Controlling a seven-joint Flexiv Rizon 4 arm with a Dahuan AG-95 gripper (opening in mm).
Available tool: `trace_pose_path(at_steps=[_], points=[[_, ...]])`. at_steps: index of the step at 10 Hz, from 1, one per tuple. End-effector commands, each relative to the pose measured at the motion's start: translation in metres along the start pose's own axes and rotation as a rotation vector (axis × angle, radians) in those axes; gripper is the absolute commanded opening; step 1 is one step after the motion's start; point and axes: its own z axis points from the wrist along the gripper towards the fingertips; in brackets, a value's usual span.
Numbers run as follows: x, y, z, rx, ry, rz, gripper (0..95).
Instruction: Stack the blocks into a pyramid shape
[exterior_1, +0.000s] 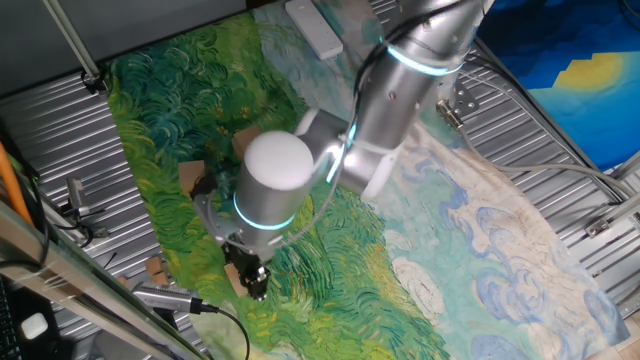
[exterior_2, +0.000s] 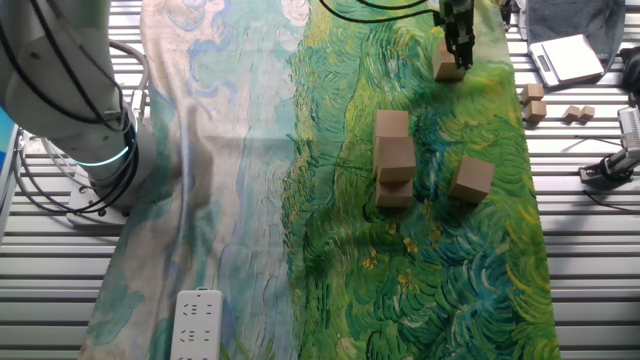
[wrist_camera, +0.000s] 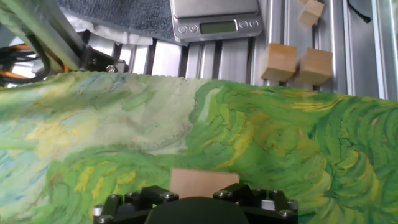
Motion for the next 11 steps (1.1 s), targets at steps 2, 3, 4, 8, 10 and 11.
trace_pose_path(at_steps=[2,3,4,8,10,11], points=[[0.0016,0.0001,-0.0013,0.017,0.011,-0.021,0.0],[0.0016,0.0001,-0.0013,0.016,0.008,-0.043,0.0],[0.0017,0.0000,-0.0014,0.018,0.008,-0.049,0.0],[0.0017,-0.0001,-0.0015,0.020,0.010,-0.061,0.0],[0.0017,-0.0001,-0.0015,0.020,0.010,-0.061,0.0],[0.0017,-0.0001,-0.0015,0.020,0.010,-0.061,0.0]])
